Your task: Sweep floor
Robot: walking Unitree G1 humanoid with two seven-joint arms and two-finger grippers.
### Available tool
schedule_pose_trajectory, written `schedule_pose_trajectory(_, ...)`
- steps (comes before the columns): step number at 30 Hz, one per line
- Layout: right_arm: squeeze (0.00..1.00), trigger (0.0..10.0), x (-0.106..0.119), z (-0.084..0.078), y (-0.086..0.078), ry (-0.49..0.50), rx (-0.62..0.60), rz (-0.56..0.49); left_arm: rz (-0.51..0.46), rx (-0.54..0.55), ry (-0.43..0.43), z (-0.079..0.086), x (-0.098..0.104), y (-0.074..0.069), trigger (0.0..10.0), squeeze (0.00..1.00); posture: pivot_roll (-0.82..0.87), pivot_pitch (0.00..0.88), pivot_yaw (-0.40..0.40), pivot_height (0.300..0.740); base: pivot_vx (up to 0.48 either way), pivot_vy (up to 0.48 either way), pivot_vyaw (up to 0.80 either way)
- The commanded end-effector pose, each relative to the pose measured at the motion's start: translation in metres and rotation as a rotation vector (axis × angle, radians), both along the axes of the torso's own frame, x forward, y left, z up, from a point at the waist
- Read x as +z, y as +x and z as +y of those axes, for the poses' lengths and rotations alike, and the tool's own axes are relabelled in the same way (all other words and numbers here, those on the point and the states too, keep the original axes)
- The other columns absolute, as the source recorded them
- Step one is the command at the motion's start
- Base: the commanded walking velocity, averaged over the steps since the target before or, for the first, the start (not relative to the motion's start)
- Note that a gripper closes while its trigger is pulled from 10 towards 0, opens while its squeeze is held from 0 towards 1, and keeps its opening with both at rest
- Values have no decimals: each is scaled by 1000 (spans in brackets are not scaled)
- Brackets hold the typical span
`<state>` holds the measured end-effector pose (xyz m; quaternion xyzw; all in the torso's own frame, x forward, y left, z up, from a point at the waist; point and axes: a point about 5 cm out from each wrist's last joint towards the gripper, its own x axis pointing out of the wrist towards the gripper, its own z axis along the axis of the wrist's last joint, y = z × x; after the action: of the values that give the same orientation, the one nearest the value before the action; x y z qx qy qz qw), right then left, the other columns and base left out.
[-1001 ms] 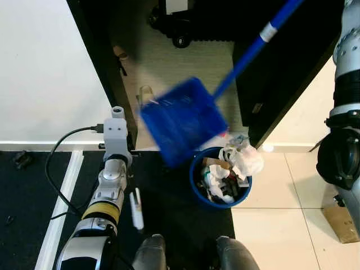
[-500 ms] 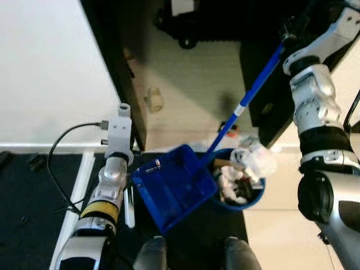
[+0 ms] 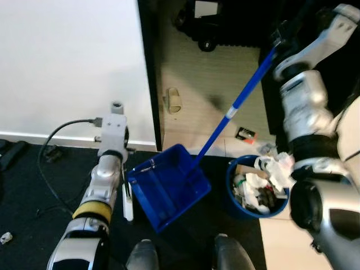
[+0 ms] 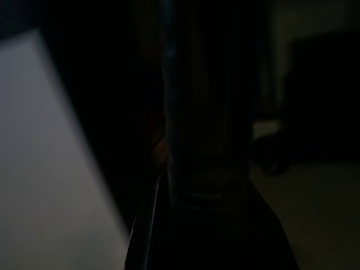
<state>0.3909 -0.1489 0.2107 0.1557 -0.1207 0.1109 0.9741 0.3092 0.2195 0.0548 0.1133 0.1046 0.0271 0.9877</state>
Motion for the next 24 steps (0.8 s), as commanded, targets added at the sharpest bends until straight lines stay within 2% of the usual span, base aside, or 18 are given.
schedule_pose_trajectory(1, 0, 10000, -15, -14, -4, -4, -58, 35, -43, -17, 28, -2, 10, 4, 10000, 0, 96, 17, -55, 740, 0, 480, 0)
schedule_pose_trajectory(5, 0, 10000, -33, -15, -7, -32, -89, 83, -47, -14, 30, -1, 11, 4, 10000, 0, 94, 21, -52, 740, 0, 480, 0)
schedule_pose_trajectory(8, 0, 10000, -68, -21, -18, -105, -157, 167, -57, -5, 26, 0, 13, 4, 10000, 0, 95, 28, -49, 740, 0, 480, 0)
schedule_pose_trajectory(10, 0, 10000, -77, -21, -23, -150, -170, 183, -60, 4, 16, 1, 14, 4, 10000, 0, 95, 28, -49, 740, 0, 480, 0)
schedule_pose_trajectory(17, 0, 10000, -91, -20, -31, -207, -186, 199, -66, 47, -21, 2, 13, 4, 10000, 0, 93, 34, -64, 740, 0, 480, 0)
schedule_pose_trajectory(24, 0, 10000, -95, -27, -32, -203, -249, 205, -67, 49, -20, 2, 13, 3, 10000, 0, 95, 34, -66, 740, 0, 480, 0)
